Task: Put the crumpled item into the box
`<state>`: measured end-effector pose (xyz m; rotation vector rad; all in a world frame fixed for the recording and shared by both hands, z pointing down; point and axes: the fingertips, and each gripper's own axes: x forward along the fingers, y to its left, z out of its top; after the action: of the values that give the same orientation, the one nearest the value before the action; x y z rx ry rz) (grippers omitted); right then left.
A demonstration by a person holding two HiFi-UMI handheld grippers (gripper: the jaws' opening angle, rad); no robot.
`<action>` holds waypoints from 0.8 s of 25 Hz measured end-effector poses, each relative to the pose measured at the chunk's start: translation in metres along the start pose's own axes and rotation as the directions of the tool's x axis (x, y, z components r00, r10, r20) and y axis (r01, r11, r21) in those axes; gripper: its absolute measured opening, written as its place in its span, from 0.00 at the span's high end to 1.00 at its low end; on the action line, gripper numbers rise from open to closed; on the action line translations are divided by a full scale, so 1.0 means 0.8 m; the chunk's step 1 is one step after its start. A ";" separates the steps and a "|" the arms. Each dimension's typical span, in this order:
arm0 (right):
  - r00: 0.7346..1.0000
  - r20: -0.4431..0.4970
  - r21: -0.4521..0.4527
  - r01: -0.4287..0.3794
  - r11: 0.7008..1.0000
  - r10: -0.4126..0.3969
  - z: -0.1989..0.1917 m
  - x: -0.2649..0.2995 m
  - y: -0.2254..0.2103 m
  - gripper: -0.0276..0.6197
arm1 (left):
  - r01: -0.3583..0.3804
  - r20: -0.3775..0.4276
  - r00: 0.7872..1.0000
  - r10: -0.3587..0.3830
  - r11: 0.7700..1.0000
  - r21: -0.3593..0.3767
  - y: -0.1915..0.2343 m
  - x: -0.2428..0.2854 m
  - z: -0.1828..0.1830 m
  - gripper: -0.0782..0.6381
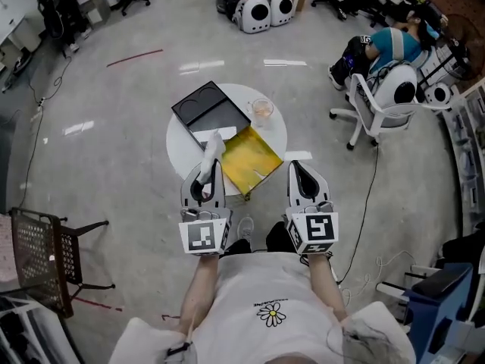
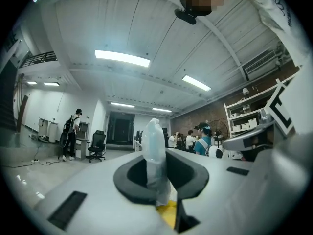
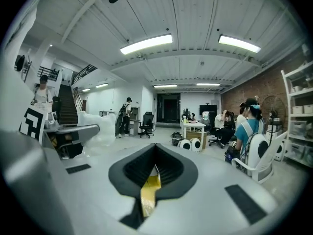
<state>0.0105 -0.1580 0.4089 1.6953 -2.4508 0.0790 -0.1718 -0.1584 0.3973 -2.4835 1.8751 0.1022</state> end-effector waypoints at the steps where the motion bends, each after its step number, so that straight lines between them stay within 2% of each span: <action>1: 1.000 -0.004 -0.002 0.001 1.000 -0.001 -0.001 0.007 -0.002 0.95 | -0.001 -0.008 1.000 0.001 1.000 -0.001 0.002 0.005 -0.004 0.83; 7: 0.999 -0.006 0.001 -0.038 0.999 0.039 -0.002 0.051 -0.013 0.95 | -0.025 -0.029 0.999 0.025 1.000 0.015 0.004 0.033 -0.012 0.83; 15: 0.990 0.023 -0.043 -0.137 0.990 0.138 0.006 0.105 -0.041 0.95 | -0.128 -0.029 0.991 0.130 0.990 0.066 0.001 0.076 -0.005 0.83; 20: 0.982 0.047 -0.039 -0.182 0.983 0.184 0.015 0.128 -0.071 0.95 | -0.175 -0.018 0.984 0.177 0.981 0.085 -0.013 0.096 -0.004 0.83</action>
<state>0.0267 -0.2744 0.4106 1.4724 -2.6240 0.0157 -0.1408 -0.2293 0.3952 -2.2726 2.0617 -0.0034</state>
